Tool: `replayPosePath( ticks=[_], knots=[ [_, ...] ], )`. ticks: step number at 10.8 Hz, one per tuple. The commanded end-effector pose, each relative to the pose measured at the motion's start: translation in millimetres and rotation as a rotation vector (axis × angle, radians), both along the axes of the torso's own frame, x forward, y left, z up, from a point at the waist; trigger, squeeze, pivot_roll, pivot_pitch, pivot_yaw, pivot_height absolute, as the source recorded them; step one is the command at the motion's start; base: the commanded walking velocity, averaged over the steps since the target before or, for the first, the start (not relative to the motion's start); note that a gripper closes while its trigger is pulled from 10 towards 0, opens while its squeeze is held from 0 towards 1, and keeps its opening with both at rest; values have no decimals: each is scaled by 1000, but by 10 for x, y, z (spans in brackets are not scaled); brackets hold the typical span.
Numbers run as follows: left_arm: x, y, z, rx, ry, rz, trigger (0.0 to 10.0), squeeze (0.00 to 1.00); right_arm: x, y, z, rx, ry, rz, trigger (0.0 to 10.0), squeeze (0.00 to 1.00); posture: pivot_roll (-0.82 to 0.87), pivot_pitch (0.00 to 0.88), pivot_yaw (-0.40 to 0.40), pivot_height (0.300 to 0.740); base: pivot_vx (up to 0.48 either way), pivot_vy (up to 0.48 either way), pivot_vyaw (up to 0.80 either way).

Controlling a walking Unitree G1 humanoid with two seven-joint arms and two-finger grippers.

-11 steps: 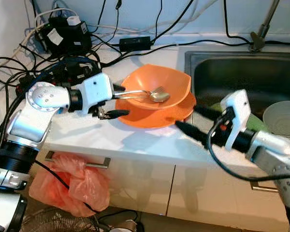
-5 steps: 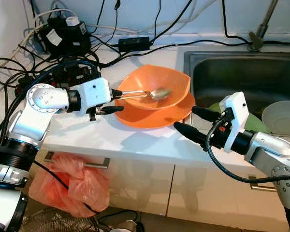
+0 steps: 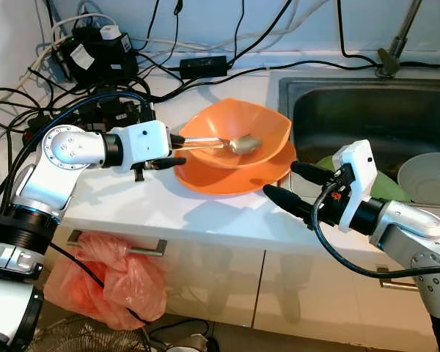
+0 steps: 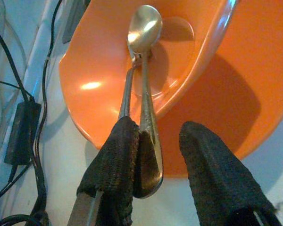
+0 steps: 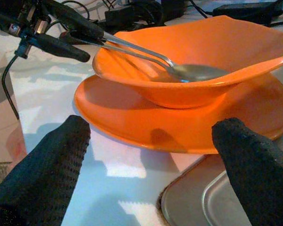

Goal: Kitchen organization

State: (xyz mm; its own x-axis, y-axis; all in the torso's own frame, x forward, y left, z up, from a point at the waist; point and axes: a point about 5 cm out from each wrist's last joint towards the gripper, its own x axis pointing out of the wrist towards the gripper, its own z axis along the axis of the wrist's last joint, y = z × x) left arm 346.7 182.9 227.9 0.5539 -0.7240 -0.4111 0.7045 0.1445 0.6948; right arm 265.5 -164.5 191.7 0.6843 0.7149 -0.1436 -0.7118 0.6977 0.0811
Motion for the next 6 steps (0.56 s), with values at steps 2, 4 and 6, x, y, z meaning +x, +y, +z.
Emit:
replayPosePath(
  ticks=[2,4,6],
  knots=[
    [34,7,43,22,-18,1,0,0,-27,57,27,5,-15,20,10000,0,106,44,133,740,0,0,0],
    [41,7,47,24,-25,-3,0,0,-26,60,25,6,-16,18,10000,0,106,44,134,740,0,0,0],
    [52,6,62,18,-35,-4,0,0,-27,62,23,7,-16,17,10000,0,107,45,133,740,0,0,0]
  ],
)
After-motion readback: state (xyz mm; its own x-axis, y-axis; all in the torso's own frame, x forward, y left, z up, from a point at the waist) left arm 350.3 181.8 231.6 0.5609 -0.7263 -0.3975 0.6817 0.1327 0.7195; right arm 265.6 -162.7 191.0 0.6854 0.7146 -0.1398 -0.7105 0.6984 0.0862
